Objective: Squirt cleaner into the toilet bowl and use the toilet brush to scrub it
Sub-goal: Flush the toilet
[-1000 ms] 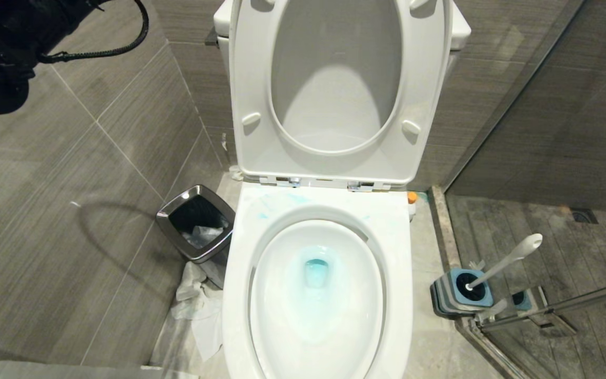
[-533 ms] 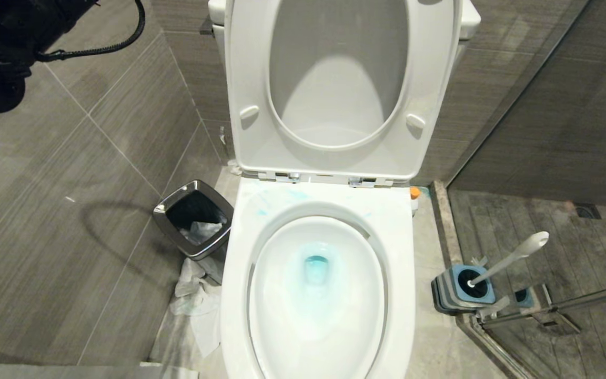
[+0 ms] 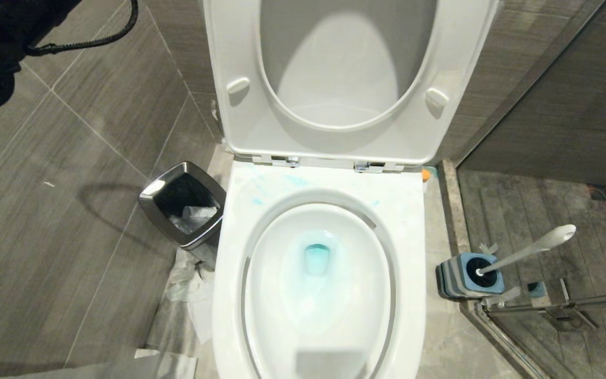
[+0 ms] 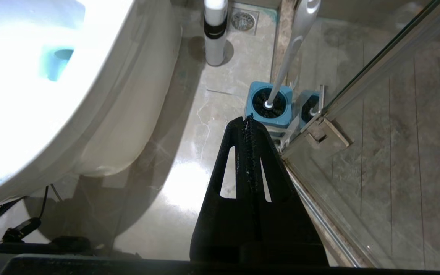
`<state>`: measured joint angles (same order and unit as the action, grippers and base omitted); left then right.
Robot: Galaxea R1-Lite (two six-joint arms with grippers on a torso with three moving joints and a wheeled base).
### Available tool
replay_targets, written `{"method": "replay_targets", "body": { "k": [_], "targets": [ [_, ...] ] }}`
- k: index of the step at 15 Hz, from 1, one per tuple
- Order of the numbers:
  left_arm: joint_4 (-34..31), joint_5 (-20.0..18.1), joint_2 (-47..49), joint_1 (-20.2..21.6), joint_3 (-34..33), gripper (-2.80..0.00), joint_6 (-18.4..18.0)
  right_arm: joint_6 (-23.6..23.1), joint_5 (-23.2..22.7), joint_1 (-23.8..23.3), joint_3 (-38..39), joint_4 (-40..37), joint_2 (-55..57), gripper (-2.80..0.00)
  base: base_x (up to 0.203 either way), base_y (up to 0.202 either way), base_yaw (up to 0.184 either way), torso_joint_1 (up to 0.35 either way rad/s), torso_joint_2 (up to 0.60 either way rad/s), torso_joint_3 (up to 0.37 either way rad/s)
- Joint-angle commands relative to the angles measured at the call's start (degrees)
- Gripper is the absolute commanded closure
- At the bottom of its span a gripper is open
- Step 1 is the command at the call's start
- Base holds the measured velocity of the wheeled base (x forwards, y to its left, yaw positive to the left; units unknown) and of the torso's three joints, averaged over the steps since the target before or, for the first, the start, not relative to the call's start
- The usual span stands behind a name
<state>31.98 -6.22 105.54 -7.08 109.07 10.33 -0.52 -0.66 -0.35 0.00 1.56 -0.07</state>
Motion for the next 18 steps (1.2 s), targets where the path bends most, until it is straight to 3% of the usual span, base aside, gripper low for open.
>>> {"method": "replay_targets", "body": {
  "k": [1,7,11,18],
  "targets": [
    [0.5,0.4,-0.4,0.1,0.0,0.0,0.3,0.0,0.0,0.0,0.7,0.0,0.0,0.0,0.0,0.0,0.0,0.008,0.01,-0.084],
    [4.5,3.2,-0.2,-2.8,-3.2,0.0,0.2,0.0,0.0,0.0,0.7,0.0,0.0,0.0,0.0,0.0,0.0,-0.001,0.0,-0.007],
    [4.6,2.5,0.7,-6.4,-4.8,0.0,0.1,0.0,0.0,0.0,0.7,0.0,0.0,0.0,0.0,0.0,0.0,0.0,0.0,0.0],
    [7.0,1.3,3.4,-7.6,-4.2,0.0,0.0,0.0,0.0,0.0,0.7,0.0,0.0,0.0,0.0,0.0,0.0,0.0,0.0,0.0]
  ]
}}
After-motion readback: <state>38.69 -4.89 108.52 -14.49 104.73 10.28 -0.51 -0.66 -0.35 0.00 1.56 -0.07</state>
